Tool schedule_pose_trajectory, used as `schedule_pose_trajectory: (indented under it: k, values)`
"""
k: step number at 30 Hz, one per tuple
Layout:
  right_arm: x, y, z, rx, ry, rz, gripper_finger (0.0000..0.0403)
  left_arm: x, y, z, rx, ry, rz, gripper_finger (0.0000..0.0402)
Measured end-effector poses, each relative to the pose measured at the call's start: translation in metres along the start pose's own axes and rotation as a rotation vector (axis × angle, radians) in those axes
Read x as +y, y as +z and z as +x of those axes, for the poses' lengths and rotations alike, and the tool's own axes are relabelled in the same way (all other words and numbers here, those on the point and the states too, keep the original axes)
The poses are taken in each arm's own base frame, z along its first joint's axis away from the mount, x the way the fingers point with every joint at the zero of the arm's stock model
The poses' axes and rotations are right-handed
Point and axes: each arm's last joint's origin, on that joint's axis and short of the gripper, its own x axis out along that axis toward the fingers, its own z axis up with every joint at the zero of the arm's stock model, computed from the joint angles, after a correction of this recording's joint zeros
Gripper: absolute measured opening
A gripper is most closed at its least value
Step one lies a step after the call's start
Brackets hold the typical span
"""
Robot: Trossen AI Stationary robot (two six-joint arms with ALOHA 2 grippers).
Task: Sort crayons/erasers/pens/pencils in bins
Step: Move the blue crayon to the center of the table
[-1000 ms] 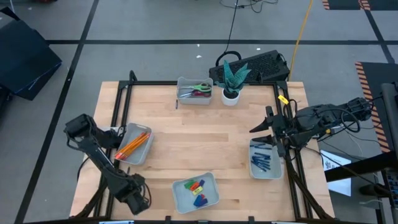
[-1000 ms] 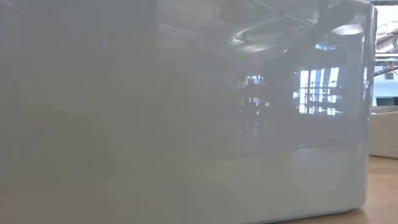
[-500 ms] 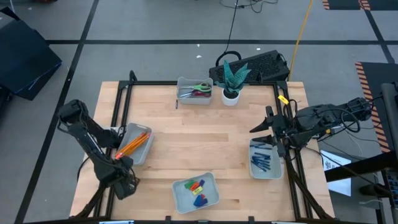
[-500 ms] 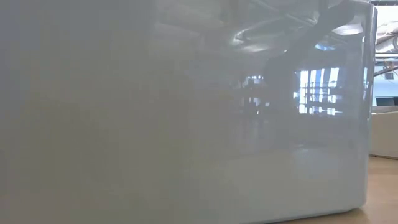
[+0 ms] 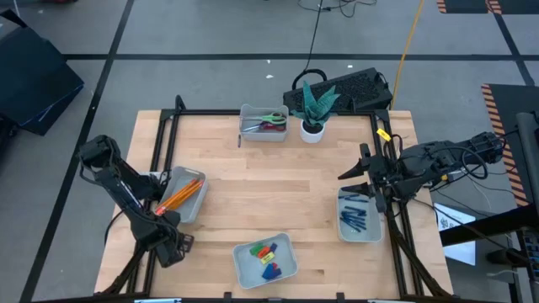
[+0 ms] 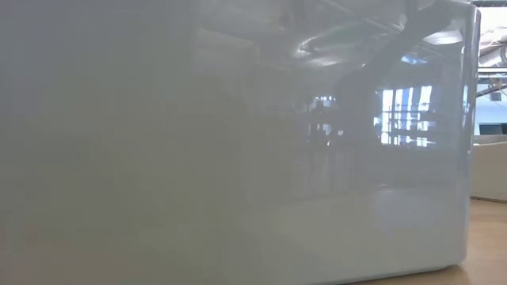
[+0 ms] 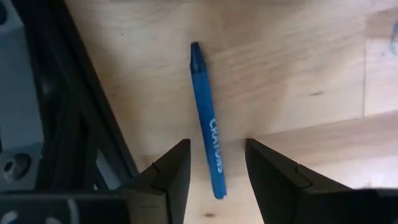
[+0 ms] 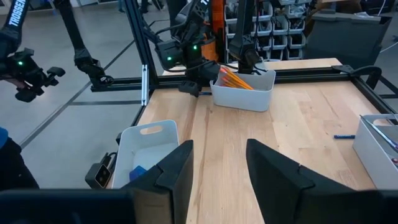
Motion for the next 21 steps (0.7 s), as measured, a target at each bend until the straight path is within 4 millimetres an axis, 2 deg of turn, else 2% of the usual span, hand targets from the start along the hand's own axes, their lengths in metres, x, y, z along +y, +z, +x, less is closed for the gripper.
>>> schedule_pose_trajectory:
  k: [7,15,21]
  values:
    - [-0.0001,0.0,0.0,0.0,-0.001,0.0,0.0139,0.0001,0.0011,0.0041,0.017,-0.02,-0.035,0.0145]
    - [0.0,0.0,0.0001,0.0,-0.001,0.0,0.0139,-0.0039,0.0048,0.0039,0.029,-0.016,-0.07,0.0016]
    - [0.0,0.0,0.0001,0.0,0.0,0.0,0.0139,-0.0079,0.0046,0.0032,0.057,-0.031,-0.075,0.0032]
